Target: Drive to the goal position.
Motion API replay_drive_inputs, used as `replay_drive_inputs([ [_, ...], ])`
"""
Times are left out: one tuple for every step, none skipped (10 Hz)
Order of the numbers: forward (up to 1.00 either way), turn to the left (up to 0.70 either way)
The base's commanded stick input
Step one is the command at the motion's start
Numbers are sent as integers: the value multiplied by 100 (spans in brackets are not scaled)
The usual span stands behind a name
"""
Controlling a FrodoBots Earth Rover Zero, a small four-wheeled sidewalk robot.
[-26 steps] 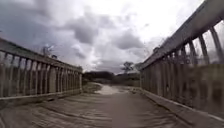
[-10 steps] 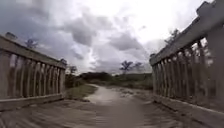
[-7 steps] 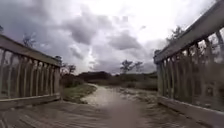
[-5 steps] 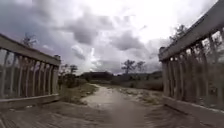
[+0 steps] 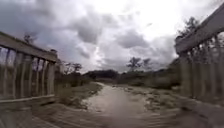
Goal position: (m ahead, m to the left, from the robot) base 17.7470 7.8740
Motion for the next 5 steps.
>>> replay_drive_inputs([
  [85, 0],
  [85, 0],
  [85, 0],
  [85, 0],
  [85, 0],
])
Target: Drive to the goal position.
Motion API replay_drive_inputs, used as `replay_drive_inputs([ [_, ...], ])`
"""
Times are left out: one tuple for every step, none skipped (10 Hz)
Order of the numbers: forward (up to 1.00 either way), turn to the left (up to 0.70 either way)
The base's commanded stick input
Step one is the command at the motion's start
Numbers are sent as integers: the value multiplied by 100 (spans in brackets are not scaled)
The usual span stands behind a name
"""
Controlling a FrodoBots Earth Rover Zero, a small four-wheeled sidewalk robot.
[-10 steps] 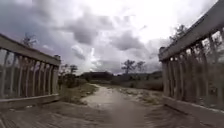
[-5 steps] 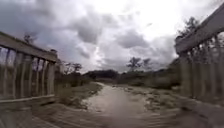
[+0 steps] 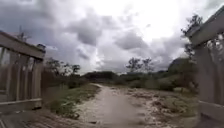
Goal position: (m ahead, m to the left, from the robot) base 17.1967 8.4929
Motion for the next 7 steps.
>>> replay_drive_inputs([
  [85, 0],
  [85, 0],
  [85, 0],
  [85, 0],
  [85, 0],
  [85, 0],
  [85, 0],
])
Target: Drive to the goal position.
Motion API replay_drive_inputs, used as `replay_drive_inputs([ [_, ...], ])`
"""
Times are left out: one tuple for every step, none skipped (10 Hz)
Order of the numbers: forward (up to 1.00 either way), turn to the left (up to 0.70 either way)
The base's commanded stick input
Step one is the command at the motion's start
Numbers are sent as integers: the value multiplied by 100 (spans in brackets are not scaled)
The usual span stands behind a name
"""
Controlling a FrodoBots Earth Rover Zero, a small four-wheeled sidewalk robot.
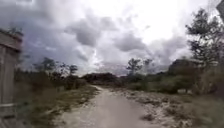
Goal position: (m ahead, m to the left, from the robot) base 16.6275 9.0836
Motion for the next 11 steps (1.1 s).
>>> replay_drive_inputs([
  [85, 0],
  [85, 0],
  [85, 0],
  [85, 0],
  [85, 0],
  [85, 0],
  [85, 0],
  [85, 0],
  [85, 0],
  [85, 0],
  [85, 0],
])
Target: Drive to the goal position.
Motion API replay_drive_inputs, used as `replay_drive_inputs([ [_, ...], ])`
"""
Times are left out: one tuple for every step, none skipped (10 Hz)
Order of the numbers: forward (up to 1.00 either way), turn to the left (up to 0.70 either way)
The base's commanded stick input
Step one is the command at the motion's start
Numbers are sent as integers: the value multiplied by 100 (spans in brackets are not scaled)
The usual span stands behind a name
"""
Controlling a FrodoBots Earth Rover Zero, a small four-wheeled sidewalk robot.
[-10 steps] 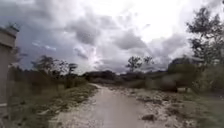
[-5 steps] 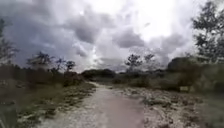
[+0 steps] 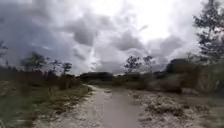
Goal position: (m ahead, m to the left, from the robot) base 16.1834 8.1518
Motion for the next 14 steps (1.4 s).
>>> replay_drive_inputs([
  [85, 0],
  [85, 0],
  [85, 0],
  [85, 0],
  [85, 0],
  [85, 0],
  [85, 0],
  [85, 0],
  [85, 0],
  [85, 0],
  [85, 0],
  [85, 0],
  [85, 0],
  [85, 0],
])
